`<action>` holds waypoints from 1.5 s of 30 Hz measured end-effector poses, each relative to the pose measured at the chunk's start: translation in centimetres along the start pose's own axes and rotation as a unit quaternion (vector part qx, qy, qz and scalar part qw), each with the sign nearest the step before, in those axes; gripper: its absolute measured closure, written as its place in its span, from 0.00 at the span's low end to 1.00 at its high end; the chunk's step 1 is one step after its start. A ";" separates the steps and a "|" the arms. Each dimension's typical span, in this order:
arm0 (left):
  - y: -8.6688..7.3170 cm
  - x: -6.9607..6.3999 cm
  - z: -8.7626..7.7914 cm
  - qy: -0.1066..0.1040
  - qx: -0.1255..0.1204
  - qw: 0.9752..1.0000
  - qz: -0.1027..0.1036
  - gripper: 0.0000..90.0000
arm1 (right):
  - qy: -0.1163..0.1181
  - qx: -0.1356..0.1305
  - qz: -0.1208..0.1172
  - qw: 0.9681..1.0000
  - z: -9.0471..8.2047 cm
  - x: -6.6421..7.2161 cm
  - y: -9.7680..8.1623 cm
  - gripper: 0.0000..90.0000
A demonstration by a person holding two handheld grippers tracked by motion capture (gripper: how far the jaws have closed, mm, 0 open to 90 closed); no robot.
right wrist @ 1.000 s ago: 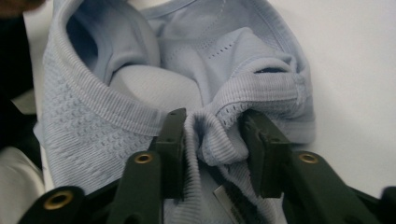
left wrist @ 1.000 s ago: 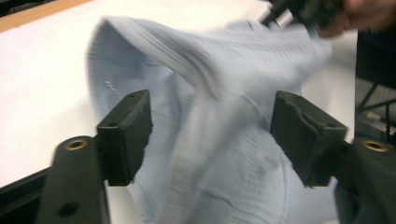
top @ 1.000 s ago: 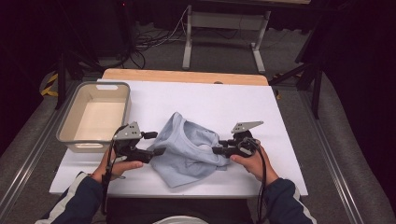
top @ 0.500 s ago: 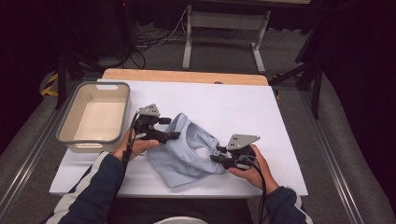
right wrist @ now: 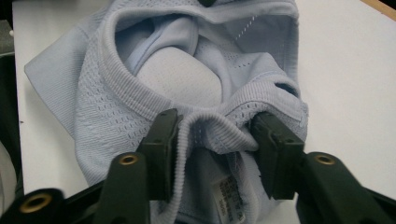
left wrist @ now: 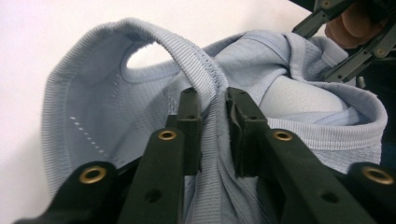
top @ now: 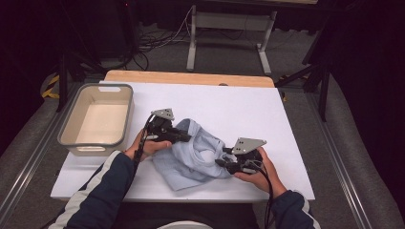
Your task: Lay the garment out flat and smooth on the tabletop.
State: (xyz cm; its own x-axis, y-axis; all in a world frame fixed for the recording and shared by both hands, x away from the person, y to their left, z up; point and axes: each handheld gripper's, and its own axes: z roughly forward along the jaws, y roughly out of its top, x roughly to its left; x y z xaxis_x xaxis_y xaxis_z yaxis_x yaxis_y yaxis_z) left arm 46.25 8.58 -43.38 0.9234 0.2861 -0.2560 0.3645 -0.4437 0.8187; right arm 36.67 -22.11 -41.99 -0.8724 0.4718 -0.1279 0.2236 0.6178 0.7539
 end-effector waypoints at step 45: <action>-4.8 -5.7 -2.4 0.069 -0.030 0.992 0.099 0.94 | 0.060 -0.139 0.162 0.975 -1.5 -2.5 -0.9 0.89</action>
State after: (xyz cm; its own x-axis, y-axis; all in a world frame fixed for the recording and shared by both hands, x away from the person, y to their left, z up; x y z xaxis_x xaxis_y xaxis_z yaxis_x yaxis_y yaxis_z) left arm 38.92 11.08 -44.61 0.9491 0.3146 -0.0173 0.1659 -0.4523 0.8763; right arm 37.95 -24.80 -41.37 -0.8242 0.5258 0.2102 0.3842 0.2464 0.8898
